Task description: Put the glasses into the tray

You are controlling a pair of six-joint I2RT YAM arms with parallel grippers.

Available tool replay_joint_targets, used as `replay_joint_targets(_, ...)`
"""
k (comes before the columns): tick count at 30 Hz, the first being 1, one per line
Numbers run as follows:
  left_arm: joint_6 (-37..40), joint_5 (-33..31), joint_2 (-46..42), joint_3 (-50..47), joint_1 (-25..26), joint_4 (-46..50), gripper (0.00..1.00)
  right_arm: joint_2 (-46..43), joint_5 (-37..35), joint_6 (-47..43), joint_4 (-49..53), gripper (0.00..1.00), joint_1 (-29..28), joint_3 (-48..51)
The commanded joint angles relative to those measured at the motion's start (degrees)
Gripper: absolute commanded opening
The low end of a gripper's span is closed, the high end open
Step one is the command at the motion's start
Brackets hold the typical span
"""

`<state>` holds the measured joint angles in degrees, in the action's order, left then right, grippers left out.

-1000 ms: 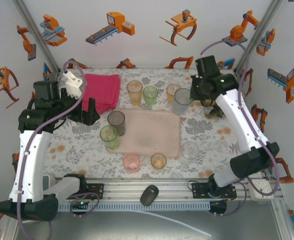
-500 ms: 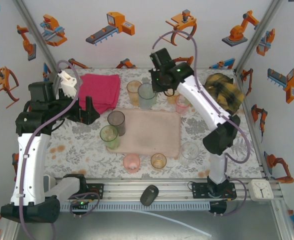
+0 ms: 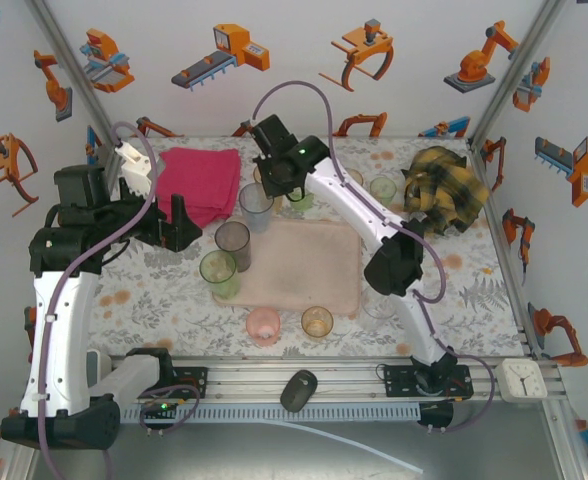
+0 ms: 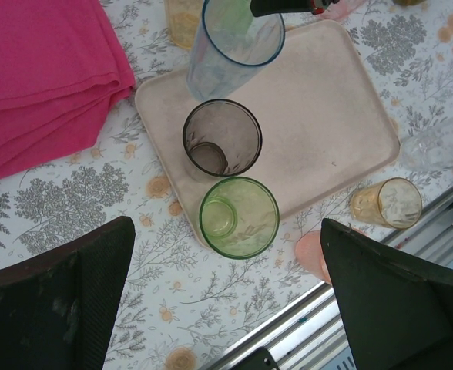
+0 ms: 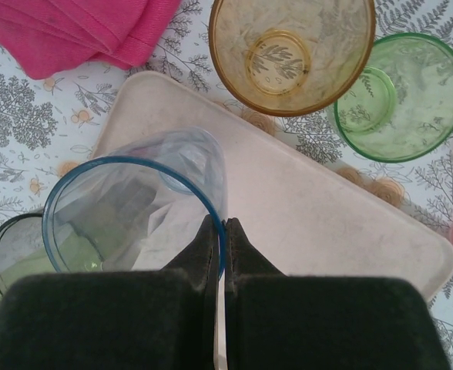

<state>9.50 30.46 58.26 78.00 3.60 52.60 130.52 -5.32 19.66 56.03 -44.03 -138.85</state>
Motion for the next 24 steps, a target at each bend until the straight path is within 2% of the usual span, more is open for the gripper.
replay_joint_targets(1,-0.70,1.62,-0.51,-0.84,-0.34,-0.96,0.99,1.10,0.76,0.22,-2.17,0.00,-0.52,-2.65)
replay_joint_targets(24,0.25,1.36,-1.48,-1.26,-0.44,-0.68,0.99,6.84,3.33,1.90,-4.61,0.03,-0.77,-4.83)
